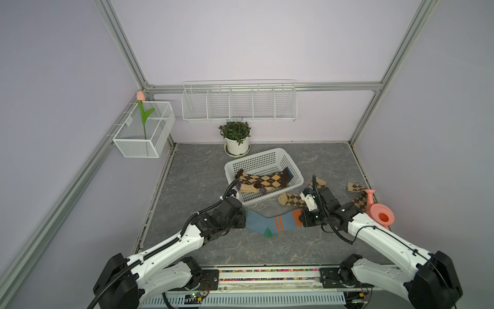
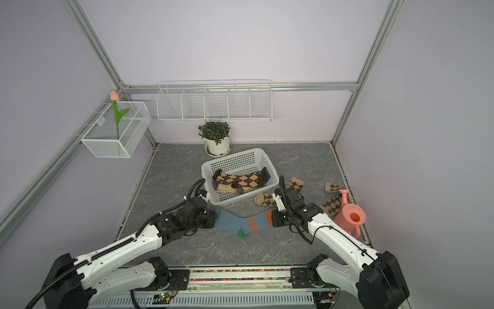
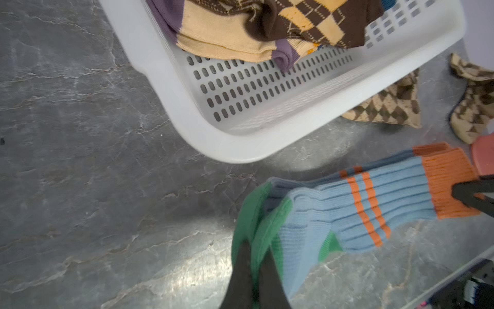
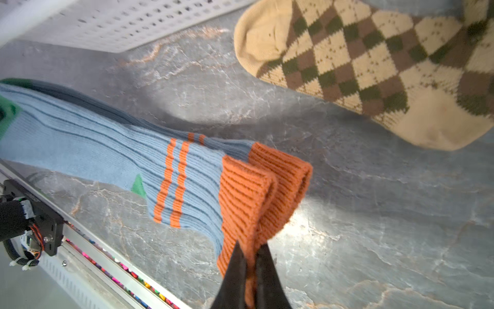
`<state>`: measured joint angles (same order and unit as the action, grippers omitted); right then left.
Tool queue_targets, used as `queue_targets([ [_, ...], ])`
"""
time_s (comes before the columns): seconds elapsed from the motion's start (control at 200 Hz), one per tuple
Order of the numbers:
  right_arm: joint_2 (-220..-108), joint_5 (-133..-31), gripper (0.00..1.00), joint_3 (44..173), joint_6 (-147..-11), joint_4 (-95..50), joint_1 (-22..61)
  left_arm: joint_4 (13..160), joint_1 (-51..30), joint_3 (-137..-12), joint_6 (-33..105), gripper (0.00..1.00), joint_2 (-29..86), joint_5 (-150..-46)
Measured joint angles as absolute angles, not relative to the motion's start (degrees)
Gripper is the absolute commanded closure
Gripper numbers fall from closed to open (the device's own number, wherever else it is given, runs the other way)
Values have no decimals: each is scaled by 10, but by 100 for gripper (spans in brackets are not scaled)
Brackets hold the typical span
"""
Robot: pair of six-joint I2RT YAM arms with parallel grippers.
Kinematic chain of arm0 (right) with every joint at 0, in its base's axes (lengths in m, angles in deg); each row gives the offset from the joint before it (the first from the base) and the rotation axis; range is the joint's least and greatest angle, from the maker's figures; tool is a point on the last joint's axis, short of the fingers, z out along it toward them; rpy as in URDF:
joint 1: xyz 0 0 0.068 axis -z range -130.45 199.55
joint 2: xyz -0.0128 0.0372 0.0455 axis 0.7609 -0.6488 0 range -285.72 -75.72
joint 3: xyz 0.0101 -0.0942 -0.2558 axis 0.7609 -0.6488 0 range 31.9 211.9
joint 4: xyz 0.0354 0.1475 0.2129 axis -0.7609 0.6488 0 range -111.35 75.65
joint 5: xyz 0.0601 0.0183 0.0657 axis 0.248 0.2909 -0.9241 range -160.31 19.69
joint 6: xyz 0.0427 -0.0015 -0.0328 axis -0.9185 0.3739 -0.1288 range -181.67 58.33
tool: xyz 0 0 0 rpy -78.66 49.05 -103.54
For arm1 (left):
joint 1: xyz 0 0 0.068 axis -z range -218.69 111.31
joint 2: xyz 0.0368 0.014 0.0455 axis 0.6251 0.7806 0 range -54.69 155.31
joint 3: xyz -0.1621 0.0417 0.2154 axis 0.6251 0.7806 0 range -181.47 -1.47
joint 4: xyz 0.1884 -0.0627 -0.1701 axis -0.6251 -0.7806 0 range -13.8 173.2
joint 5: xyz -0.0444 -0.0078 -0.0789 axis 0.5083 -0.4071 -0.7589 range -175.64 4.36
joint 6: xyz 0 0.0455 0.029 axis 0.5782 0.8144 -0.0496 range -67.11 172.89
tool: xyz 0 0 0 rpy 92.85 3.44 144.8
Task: Place the socks together as a pair
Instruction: Pick up a pair of socks from the center of the board, then place a pair of socks in the bin.
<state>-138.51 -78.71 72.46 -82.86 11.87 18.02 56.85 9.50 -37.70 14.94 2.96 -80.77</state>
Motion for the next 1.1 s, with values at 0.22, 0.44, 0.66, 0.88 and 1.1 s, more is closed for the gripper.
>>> queue_targets([
  [0.22, -1385, -812, 93, 779, -823, 123, 180, 516, 95, -431, 141, 100, 16, -845],
  [0.44, -1391, -838, 93, 871, -807, 141, 184, 473, 95, -558, 151, 100, 9, -857],
  [0.66, -1465, -857, 93, 1002, -774, 146, 207, 445, 66, -707, 199, 100, 50, -844],
  [0.88, -1557, -881, 93, 1079, -751, 134, 240, 453, -12, -747, 241, 100, 127, -852],
  [1.1, -1653, -902, 93, 1117, -752, 116, 274, 497, -64, -746, 259, 100, 212, -870],
])
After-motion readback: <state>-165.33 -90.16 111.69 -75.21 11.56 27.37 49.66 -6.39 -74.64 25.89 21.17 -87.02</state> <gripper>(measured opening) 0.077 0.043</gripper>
